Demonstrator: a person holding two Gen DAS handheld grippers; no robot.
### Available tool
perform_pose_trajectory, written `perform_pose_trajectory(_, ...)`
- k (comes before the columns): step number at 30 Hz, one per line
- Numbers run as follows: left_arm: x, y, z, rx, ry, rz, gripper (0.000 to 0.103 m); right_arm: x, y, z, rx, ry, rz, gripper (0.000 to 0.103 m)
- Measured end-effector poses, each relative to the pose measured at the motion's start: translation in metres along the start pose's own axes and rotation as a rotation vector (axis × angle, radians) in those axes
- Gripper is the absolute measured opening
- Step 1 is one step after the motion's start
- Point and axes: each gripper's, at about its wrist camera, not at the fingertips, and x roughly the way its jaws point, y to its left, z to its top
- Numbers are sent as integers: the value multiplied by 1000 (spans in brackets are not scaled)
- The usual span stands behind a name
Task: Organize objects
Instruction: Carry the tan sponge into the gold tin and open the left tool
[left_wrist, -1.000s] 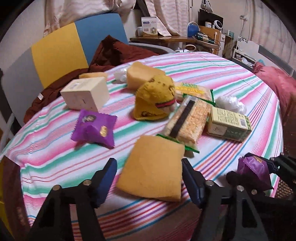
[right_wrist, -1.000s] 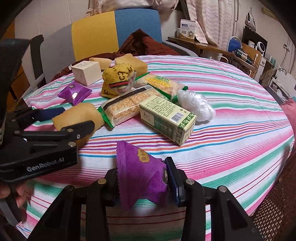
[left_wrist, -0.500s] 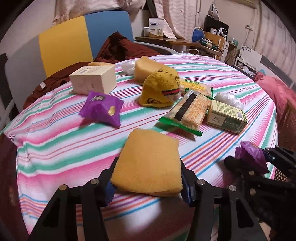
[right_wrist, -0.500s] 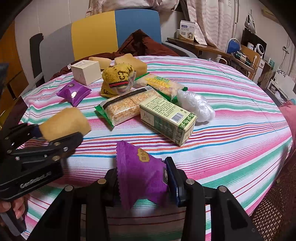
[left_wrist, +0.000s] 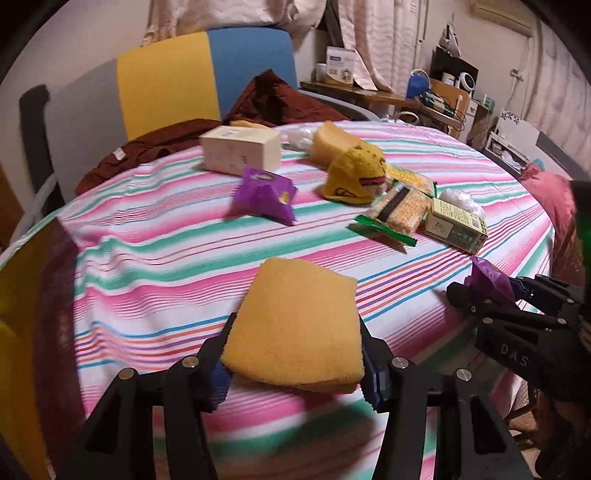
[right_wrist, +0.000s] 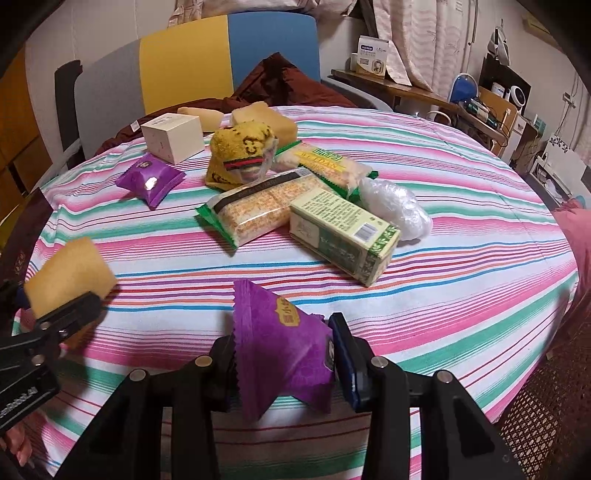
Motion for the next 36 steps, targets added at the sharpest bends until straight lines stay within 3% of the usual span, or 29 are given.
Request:
perform_pose_trajectory(15,-72,94,-24,-223,-82,86,57,-18,53,4,-127,-31,52,41)
perform_pose_trajectory(23,-97,159,-51,-348,-83,193,57,-34,87,8,-203,-62,95,39)
perform_pose_trajectory(28,-104,194,-73,-414,-72,252,57,-43,114,12,-272,-81,150,31)
perform_pose_trajectory(36,-109,242,-108,-507,-39,366,57,-57,125,17,-228,-104,289,26)
